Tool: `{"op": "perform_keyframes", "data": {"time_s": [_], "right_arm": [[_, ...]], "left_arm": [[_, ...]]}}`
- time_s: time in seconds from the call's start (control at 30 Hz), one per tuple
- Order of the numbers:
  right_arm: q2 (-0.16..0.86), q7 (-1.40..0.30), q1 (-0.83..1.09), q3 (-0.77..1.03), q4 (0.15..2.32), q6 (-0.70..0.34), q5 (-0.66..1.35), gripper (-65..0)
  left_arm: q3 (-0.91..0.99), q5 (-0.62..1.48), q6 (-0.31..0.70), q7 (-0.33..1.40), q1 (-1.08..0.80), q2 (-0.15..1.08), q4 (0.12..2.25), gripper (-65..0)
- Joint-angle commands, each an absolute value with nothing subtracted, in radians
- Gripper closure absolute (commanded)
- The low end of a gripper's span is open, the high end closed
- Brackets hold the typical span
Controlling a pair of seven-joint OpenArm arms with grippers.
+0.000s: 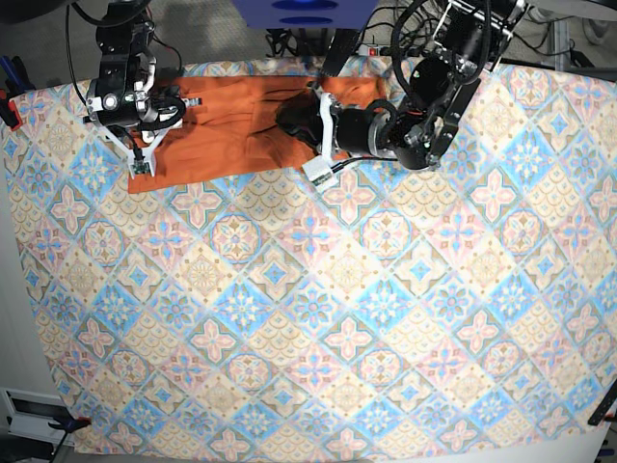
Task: Fold the T-shirt properly
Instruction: 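Lay the strip end down over the shirt near the right gripper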
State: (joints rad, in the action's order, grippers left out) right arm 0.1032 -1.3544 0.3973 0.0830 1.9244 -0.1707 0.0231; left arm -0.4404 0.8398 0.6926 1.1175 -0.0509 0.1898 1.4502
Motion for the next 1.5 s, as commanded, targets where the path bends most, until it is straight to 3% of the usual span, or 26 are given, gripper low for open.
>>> {"op": "perform_keyframes", "data": {"time_s": [0.0, 0.2, 0.5, 0.93, 1.03, 1.13, 1.23, 1.47], "right_arm": [[0.113, -1.353, 0.397, 0.087, 1.939, -0.168, 0.015, -30.3], [0.113, -1.353, 0.397, 0.087, 1.939, -0.168, 0.015, -30.3], [0.113, -1.346, 0.397, 0.087, 1.939, -0.168, 0.015, -30.3], [0.113, -1.311, 0.418, 0.073, 1.937, -0.168, 0.015, -30.3], [0.114, -1.311, 0.418, 0.074, 1.937, -0.168, 0.015, -30.3], [0.114, -1.311, 0.418, 0.074, 1.937, -0.168, 0.015, -30.5], [0.114, -1.311, 0.414, 0.074, 1.937, -0.168, 0.015, -30.5], [0.114, -1.313, 0.414, 0.074, 1.937, -0.168, 0.015, -30.6]], "left_arm": [[-0.455, 0.862, 0.698, 1.106, -0.016, 0.196, 1.445, -3.1], [-0.636, 0.863, 0.698, 1.101, 0.054, 0.197, 1.419, -3.1], [-0.74, 0.863, 0.698, 1.096, 0.139, 0.199, 1.474, -3.2], [-0.397, 0.912, 0.698, 1.193, 0.177, 0.134, 1.561, -3.5], [-0.311, 0.912, 0.698, 1.245, 0.134, 0.174, 1.561, -9.6], [-0.213, 0.923, 0.698, 1.288, 0.058, 0.231, 1.569, -22.5], [-0.119, 0.951, 0.698, 1.317, -0.022, 0.291, 1.601, -29.9], [-0.004, 0.963, 0.698, 1.308, -0.217, 0.374, 1.702, -31.0]]}}
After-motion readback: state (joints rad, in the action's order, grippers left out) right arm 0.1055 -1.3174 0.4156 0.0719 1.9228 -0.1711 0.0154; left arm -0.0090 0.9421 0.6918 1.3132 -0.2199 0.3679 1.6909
